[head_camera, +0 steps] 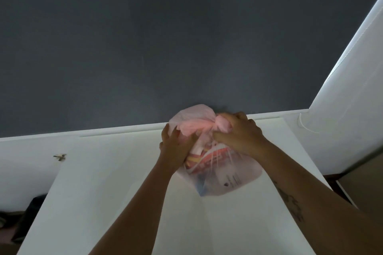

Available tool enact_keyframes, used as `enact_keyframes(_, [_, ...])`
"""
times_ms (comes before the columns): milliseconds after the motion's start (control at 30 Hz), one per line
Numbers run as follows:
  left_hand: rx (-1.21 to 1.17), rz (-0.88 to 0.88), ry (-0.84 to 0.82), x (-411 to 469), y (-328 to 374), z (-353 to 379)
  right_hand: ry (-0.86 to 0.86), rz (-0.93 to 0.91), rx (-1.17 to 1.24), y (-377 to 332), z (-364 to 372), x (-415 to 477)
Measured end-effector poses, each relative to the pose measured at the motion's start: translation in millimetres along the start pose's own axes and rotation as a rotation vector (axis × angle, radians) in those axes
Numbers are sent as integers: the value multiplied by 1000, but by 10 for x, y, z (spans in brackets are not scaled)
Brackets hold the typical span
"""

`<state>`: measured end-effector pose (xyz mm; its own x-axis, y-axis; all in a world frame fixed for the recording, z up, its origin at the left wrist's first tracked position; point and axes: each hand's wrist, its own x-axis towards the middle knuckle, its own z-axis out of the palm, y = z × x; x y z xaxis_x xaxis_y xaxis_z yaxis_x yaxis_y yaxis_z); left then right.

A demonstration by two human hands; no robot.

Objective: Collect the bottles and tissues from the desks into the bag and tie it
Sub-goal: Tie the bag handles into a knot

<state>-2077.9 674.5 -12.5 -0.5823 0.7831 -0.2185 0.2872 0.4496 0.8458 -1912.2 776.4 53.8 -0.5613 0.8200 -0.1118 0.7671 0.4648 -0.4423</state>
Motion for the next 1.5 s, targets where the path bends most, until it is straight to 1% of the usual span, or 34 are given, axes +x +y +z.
enact_keyframes(100, [11, -9, 35, 48, -96, 88, 158, 36, 11, 38, 164, 13])
enact_keyframes(200, [57, 70, 95, 98, -164, 151, 209, 35, 186, 131, 272, -2])
enact_keyframes(300, [-58, 69, 153, 58, -123, 183, 262, 25, 314, 229, 298, -40])
enact_keyframes(367, [-32, 124, 196, 7, -45, 218, 375, 28, 343, 275, 318, -109])
enact_keyframes(433, [-23, 209, 226, -42, 84, 268, 507, 73, 354, 331, 326, -201])
enact_keyframes(567, [-29, 318, 175, -149, 396, 473, 608, 191, 336, 567, 192, -401])
enact_keyframes(633, [-44, 339, 139, -240, 553, 680, 689, 188, 373, 768, 52, -506])
enact_keyframes(833, [-62, 427, 72, -633, 1142, 1578, 829, 193, 406, 1616, -495, -1028])
enact_keyframes(967, [-72, 493, -5, -1070, 1558, 2449, 908, 252, 399, 2436, -838, -1588])
enact_keyframes(1133, [-53, 494, -112, -1595, 1947, 3616, 1008, 357, 330, 3464, -1165, -2272])
enact_keyframes(1333, [-61, 544, -242, -1974, 2195, 4556, 1051, 467, 300, 4369, -1370, -2743])
enact_keyframes(1400, [-42, 529, -273, -1982, 2198, 4798, 1043, 502, 296, 4604, -1343, -2768])
enact_keyframes(1500, [-20, 479, -309, -1896, 2088, 5125, 986, 572, 322, 4913, -1183, -2708])
